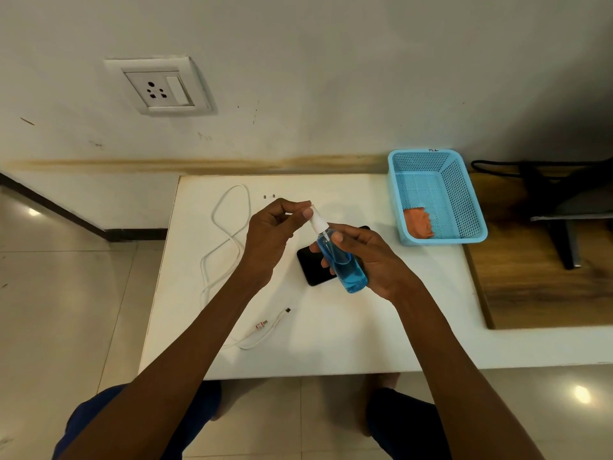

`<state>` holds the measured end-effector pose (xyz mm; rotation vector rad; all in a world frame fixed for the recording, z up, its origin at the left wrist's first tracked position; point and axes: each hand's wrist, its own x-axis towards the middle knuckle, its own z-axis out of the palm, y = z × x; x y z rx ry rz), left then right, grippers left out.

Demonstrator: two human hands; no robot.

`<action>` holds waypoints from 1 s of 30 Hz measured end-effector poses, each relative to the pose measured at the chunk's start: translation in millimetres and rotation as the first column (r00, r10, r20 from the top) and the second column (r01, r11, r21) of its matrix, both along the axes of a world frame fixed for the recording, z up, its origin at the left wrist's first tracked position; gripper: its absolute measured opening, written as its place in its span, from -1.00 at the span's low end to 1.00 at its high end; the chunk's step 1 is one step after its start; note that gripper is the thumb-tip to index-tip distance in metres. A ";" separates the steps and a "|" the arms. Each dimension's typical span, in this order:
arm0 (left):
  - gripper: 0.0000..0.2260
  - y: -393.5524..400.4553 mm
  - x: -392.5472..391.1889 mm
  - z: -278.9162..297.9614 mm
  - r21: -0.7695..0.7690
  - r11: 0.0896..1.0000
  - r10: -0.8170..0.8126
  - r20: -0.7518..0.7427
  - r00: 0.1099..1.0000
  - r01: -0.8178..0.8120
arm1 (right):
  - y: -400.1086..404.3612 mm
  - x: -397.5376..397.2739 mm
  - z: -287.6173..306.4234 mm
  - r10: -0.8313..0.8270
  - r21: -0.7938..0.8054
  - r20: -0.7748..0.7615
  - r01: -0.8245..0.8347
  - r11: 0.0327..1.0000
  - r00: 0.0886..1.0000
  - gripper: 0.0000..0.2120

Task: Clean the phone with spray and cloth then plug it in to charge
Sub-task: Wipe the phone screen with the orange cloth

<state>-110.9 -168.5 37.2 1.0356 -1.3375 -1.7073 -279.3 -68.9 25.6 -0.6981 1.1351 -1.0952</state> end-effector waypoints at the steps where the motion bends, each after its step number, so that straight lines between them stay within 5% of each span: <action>1: -0.91 0.5 -0.3 -0.1 0.000 1.000 0.005 -0.004 1.000 -0.005 | 0.4 -0.1 0.8 -0.005 0.006 0.004 0.005 1.000 1.000 -0.70; 16: -0.93 9.5 -3.3 0.2 -0.077 0.997 0.015 -0.017 1.000 -0.016 | 7.3 3.0 4.6 -0.045 -0.001 0.070 0.045 0.999 0.997 -0.76; 22: -0.88 6.7 -5.4 2.9 -0.182 0.983 0.013 0.092 0.996 0.004 | 4.8 -0.1 1.6 -0.051 -0.014 0.023 0.051 0.999 0.998 -0.73; 30: -0.70 28.9 -23.7 1.1 -0.343 0.926 -0.084 0.220 0.972 0.158 | 16.3 -37.5 10.8 -0.279 -0.097 -0.073 0.272 0.958 0.958 -0.78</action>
